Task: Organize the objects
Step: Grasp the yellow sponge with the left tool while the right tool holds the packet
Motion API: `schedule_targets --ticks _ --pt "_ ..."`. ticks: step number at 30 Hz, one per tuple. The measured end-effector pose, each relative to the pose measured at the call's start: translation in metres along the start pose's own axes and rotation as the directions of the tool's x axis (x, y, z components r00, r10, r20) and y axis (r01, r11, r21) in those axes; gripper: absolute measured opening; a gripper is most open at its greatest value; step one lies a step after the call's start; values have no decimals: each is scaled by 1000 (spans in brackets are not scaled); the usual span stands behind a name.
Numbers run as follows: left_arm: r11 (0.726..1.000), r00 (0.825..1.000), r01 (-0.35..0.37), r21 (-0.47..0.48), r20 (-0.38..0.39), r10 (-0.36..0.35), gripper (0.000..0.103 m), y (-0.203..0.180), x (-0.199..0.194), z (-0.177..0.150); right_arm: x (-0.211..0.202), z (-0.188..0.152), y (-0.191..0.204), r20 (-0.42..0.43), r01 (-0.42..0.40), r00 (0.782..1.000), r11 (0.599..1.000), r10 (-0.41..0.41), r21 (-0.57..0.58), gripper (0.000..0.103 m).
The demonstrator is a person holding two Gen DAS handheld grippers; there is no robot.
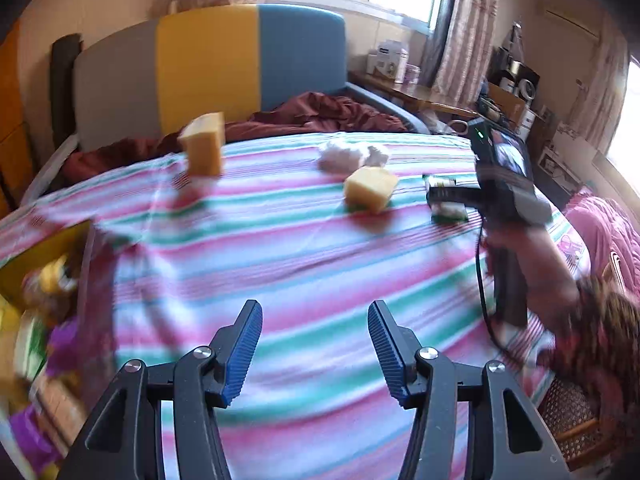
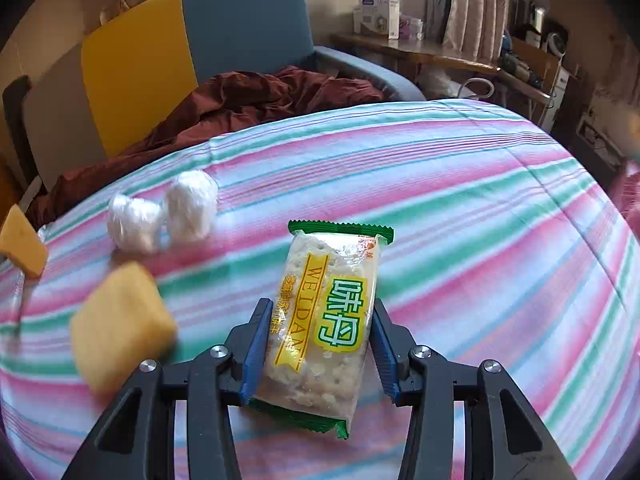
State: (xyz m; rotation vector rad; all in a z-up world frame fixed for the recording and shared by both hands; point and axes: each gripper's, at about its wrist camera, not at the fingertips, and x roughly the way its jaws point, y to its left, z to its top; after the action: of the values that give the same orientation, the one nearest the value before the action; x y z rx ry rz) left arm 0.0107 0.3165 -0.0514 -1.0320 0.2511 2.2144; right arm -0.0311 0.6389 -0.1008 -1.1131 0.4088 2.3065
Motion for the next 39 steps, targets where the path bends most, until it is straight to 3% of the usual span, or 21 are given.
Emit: schedule_targets --ticks 3,11,15,20,28,39 --pt "999 1000 6 52 7 -6 56 -14 25 23 -9 -13 -14 10 -8 1000 999 7 43 47" --pt "986 999 34 163 -31 -29 65 -43 105 77 -21 -27 -17 51 76 996 996 -78 42 47" --pt "971 1000 6 237 -11 -4 65 -57 131 94 -22 -29 -18 60 97 993 994 -100 51 47" --pt "948 1000 27 317 3 -30 66 -75 150 101 -23 -30 -13 73 132 988 991 -134 34 47" --pt "957 1000 17 288 6 -19 66 -80 175 108 -23 -31 -9 85 140 986 990 -141 17 47" --pt "961 998 39 273 44 -53 53 -77 173 107 -22 -32 -8 92 137 986 991 -137 5 47"
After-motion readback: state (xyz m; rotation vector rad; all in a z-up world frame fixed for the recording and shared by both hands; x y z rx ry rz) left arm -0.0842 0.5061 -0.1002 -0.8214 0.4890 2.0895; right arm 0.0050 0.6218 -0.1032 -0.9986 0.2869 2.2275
